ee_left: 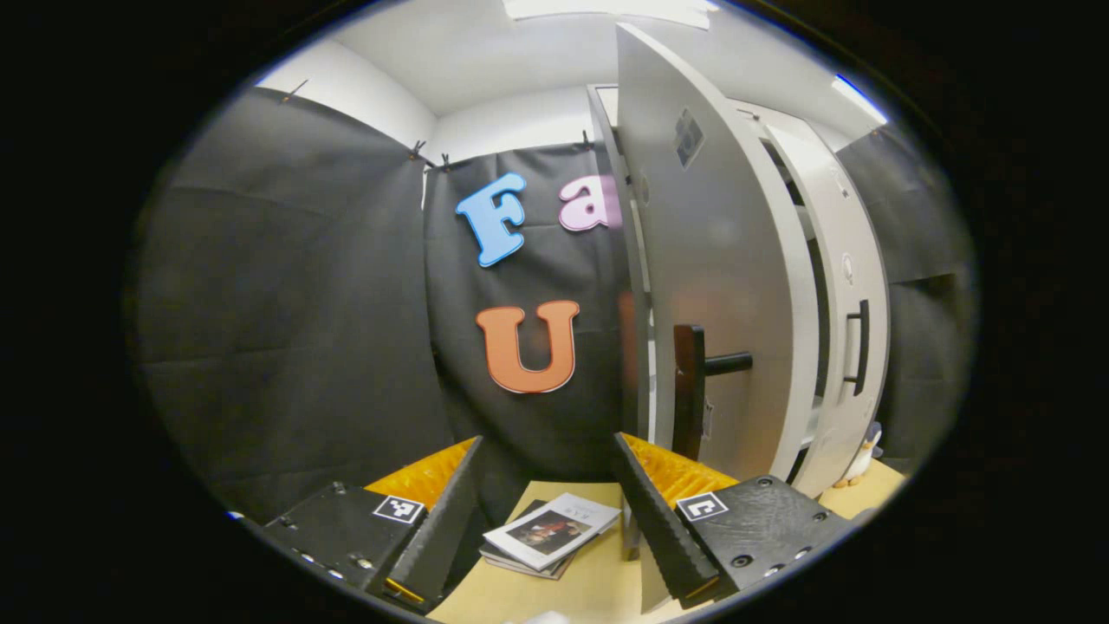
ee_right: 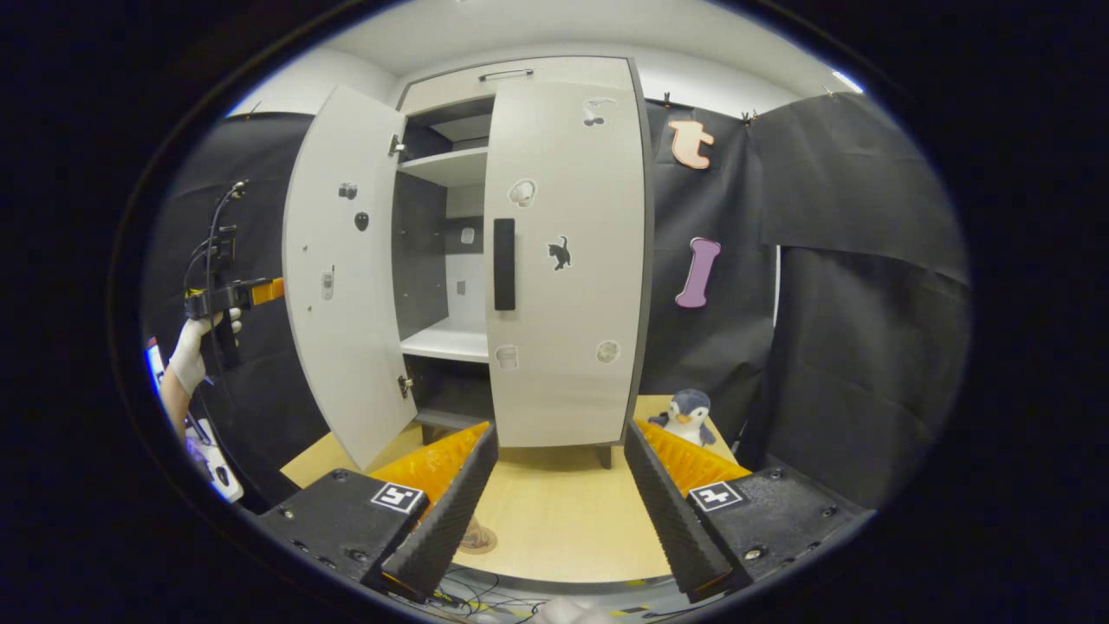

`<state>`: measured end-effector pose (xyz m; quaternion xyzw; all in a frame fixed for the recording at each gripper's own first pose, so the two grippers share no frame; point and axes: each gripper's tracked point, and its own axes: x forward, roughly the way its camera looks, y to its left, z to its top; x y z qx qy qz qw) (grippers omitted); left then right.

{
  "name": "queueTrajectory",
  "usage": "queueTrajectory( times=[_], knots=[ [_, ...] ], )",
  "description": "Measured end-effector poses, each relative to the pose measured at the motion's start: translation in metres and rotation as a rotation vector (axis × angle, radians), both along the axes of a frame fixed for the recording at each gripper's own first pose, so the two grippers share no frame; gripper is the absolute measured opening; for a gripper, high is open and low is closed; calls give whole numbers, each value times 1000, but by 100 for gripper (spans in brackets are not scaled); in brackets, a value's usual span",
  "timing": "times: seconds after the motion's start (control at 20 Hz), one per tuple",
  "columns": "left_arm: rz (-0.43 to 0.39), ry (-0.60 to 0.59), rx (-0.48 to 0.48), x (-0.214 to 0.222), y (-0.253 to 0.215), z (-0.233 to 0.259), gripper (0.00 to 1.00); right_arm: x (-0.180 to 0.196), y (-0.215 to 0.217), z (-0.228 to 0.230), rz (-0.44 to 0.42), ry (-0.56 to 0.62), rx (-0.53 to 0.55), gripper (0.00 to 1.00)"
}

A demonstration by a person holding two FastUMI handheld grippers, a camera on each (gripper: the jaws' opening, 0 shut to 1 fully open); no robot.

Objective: Grasp the bottle in the cabinet with the left hand and place it on the coaster, then close the right door with the right hand and the left door with the left hand.

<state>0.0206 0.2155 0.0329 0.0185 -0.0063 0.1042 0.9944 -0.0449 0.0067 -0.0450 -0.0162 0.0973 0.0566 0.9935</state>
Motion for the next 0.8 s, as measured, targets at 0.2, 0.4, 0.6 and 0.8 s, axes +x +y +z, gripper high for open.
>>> queueTrajectory(
  times=[0.2, 0.4, 0.6, 0.8],
  knots=[
    [-37, -11, 7, 0, -25, 4, 90, 2, -4, -4, -3, 9, 2, 96],
    [-85, -21, 4, 5, -53, 8, 90, 3, -4, -6, -4, 13, 8, 96],
    [-125, -25, -7, 10, -73, 10, 91, 0, -3, -4, -4, 8, 6, 96],
    [-159, -22, -30, 14, -89, 12, 90, -1, -2, -3, -4, 7, 5, 96]
  ],
)
